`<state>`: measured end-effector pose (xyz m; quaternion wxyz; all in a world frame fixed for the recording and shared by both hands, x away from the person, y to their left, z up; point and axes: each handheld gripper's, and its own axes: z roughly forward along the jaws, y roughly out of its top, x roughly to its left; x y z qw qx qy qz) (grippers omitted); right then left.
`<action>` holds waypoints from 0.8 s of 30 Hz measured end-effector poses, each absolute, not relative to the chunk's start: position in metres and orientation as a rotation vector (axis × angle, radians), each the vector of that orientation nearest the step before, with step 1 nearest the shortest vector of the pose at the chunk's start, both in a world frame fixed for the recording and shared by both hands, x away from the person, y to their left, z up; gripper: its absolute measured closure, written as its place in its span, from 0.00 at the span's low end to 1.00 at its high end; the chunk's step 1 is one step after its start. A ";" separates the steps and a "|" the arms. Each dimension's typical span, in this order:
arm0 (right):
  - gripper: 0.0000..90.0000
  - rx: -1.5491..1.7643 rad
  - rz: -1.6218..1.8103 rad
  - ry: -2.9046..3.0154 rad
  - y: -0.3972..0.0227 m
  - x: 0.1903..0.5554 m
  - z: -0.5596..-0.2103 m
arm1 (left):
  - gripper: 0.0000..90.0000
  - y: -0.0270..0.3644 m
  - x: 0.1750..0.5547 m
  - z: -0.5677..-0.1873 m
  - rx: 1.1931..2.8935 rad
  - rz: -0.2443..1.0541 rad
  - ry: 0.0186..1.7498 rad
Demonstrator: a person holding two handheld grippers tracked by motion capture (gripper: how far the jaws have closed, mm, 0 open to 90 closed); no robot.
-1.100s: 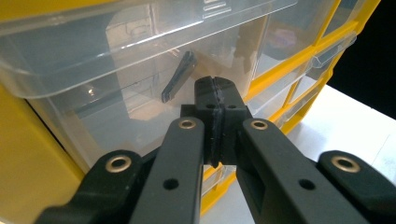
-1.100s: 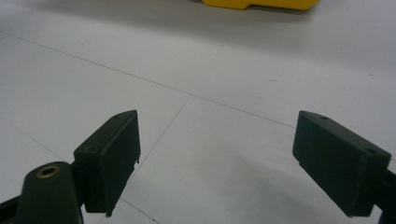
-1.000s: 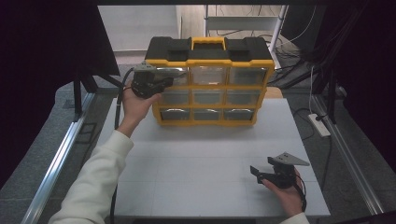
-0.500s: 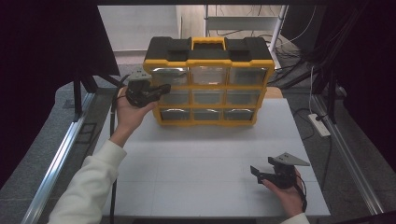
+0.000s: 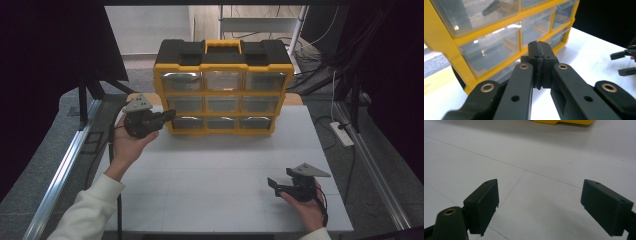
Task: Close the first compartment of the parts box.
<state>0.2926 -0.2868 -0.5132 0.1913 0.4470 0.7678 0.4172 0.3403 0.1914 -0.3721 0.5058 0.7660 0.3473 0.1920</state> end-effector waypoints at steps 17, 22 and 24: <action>0.17 1.250 1.167 2.172 -0.285 0.293 -0.515 | 0.54 0.196 0.284 -0.428 1.887 0.393 0.831; 0.17 1.244 1.162 2.184 -0.284 0.293 -0.515 | 0.40 0.198 0.275 -0.443 1.876 0.405 0.869; 0.17 1.243 1.162 2.183 -0.284 0.293 -0.515 | 0.35 0.200 0.272 -0.449 1.883 0.424 0.892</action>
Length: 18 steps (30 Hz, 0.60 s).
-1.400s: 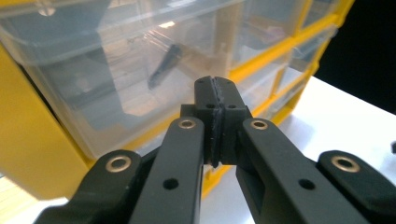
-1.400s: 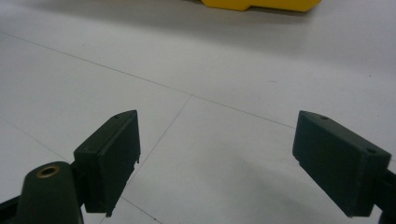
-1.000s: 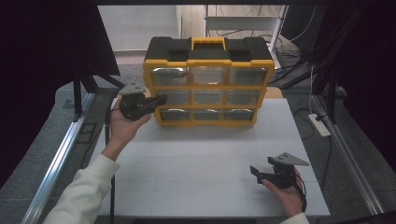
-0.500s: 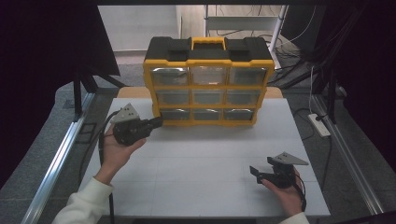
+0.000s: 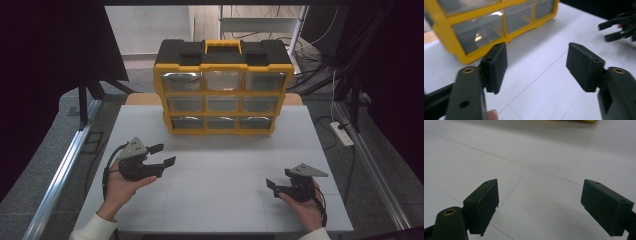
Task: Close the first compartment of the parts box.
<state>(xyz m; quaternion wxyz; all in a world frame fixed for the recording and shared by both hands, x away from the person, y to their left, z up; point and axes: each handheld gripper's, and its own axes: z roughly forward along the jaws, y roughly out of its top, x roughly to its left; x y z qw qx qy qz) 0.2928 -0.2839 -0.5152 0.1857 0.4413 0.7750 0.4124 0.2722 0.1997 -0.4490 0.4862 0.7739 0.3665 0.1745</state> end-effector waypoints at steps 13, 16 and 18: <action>0.17 1.218 1.169 2.196 -0.284 0.293 -0.515 | 0.26 0.214 0.264 -0.491 1.930 0.496 0.983; 0.17 1.210 1.173 2.195 -0.284 0.293 -0.515 | 0.25 0.211 0.264 -0.492 1.932 0.509 0.965; 0.17 1.206 1.171 2.194 -0.284 0.293 -0.515 | 0.25 0.210 0.263 -0.493 1.934 0.514 0.961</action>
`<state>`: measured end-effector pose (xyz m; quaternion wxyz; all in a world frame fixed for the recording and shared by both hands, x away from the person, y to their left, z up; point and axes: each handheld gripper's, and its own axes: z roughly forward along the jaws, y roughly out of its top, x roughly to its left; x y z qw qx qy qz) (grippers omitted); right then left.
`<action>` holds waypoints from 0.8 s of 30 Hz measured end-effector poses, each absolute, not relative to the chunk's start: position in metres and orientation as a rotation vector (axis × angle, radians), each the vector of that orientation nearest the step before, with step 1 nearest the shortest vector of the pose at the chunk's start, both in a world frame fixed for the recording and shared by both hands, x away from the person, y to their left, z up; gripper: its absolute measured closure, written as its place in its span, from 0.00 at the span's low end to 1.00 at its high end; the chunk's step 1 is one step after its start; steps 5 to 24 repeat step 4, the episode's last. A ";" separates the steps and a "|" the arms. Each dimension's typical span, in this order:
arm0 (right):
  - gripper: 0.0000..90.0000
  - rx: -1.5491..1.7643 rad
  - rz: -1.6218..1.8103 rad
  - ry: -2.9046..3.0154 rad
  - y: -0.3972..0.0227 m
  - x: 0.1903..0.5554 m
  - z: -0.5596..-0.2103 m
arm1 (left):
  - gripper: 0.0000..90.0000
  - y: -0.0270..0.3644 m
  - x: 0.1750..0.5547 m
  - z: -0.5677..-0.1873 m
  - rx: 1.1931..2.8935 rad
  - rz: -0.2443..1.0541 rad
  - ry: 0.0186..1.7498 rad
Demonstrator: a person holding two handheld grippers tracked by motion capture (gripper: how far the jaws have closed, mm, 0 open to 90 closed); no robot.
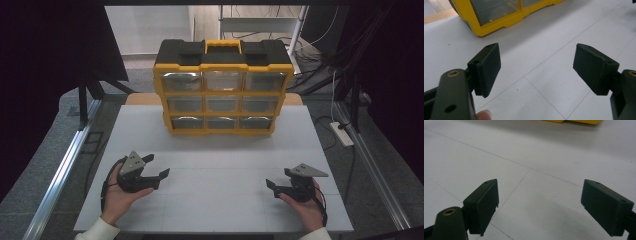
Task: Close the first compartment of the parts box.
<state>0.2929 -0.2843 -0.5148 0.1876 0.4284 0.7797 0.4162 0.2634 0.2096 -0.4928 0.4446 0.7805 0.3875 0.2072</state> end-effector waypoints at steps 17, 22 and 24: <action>0.17 1.199 1.174 2.197 -0.284 0.293 -0.515 | 0.24 0.210 0.264 -0.495 1.932 0.517 0.963; 0.17 1.199 1.174 2.197 -0.284 0.293 -0.515 | 0.24 0.210 0.264 -0.495 1.932 0.517 0.963; 0.17 1.199 1.174 2.197 -0.284 0.293 -0.515 | 0.24 0.210 0.264 -0.495 1.932 0.517 0.963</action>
